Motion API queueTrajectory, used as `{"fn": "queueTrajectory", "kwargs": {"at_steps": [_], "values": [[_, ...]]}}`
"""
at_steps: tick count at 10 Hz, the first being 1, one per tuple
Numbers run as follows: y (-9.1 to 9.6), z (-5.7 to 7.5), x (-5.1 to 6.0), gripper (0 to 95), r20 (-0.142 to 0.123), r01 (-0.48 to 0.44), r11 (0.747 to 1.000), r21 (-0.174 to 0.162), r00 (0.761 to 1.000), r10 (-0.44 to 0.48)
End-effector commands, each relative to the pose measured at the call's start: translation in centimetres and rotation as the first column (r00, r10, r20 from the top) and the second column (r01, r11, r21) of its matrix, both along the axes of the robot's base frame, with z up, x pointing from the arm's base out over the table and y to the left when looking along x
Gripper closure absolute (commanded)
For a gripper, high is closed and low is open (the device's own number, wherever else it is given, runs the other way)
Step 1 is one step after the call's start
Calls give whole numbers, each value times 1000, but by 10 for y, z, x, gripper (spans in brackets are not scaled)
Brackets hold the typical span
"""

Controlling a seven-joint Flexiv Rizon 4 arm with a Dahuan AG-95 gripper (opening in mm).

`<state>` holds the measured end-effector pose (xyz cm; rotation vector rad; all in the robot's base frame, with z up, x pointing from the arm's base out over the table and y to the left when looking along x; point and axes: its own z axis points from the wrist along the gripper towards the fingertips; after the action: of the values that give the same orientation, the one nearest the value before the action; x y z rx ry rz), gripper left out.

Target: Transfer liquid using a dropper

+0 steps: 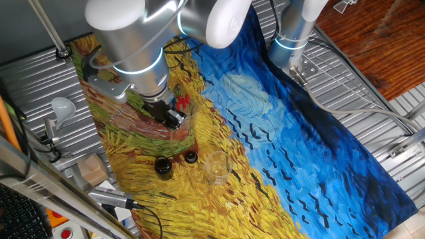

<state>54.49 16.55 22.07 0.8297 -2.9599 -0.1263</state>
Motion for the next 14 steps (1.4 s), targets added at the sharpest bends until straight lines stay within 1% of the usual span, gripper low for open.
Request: {"fn": "queueTrajectory", "kwargs": {"at_steps": [1, 14], "values": [[0, 0, 0, 950, 1, -11, 1000, -4, 1000, 11], [0, 0, 0, 950, 3, -20, 1000, 0, 1000, 20]]}}
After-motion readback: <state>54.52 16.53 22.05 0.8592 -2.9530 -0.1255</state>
